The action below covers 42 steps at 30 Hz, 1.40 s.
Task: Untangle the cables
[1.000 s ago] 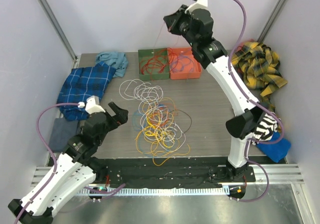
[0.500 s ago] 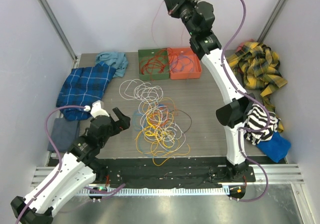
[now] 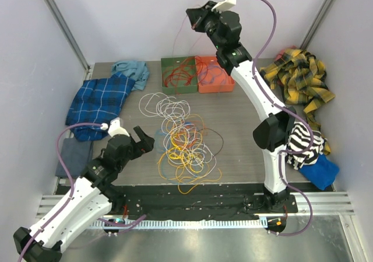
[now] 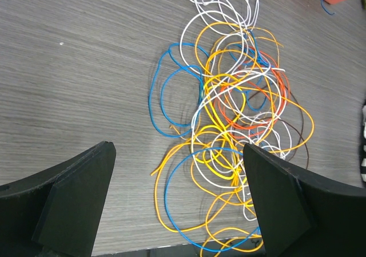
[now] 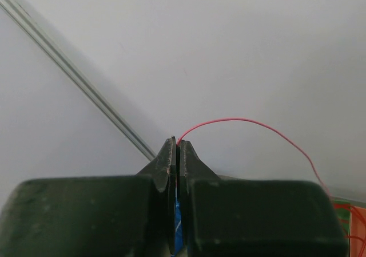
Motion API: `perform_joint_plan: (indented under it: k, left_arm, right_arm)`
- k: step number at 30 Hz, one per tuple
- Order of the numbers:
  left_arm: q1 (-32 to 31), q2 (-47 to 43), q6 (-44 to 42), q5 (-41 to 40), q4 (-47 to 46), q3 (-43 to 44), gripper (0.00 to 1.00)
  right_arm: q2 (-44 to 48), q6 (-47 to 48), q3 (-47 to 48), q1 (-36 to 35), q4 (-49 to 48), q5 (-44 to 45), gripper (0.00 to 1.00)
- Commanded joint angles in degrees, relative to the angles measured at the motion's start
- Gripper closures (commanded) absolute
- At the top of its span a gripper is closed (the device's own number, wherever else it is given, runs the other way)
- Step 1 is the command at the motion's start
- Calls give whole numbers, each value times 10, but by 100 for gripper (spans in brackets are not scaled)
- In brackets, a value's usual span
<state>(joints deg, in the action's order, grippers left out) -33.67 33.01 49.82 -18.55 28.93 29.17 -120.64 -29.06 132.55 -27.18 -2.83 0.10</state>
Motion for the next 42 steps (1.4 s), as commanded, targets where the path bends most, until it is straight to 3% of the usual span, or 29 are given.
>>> perform_joint_plan:
  k: [1,6,13,27,32,37,42]
  left_arm:
    - [0,-13,23,19,-20,-9,0]
    - [0,-43,41,24,-2,-20,0]
    - [0,-74,41,9,10,-29,0]
    - [0,-20,21,16,-35,-40,0]
    - [0,-14,18,13,-40,-42,0]
    - [0,-15,17,13,-41,-43,0]
    - [0,-16,19,18,-42,-41,0]
  right_arm:
    - [46,24,-19,-3,-62,22,99]
    - [-5,27,-25,-2,-84,33,99]
    - [-105,17,55,-2,-58,33,99]
    - [-228,1,87,-10,-50,31,99]
    - [-227,1,47,-9,-45,53,99]
    - [-153,6,-75,-11,-96,82,99]
    - [-112,61,-82,-17,-52,154,99]
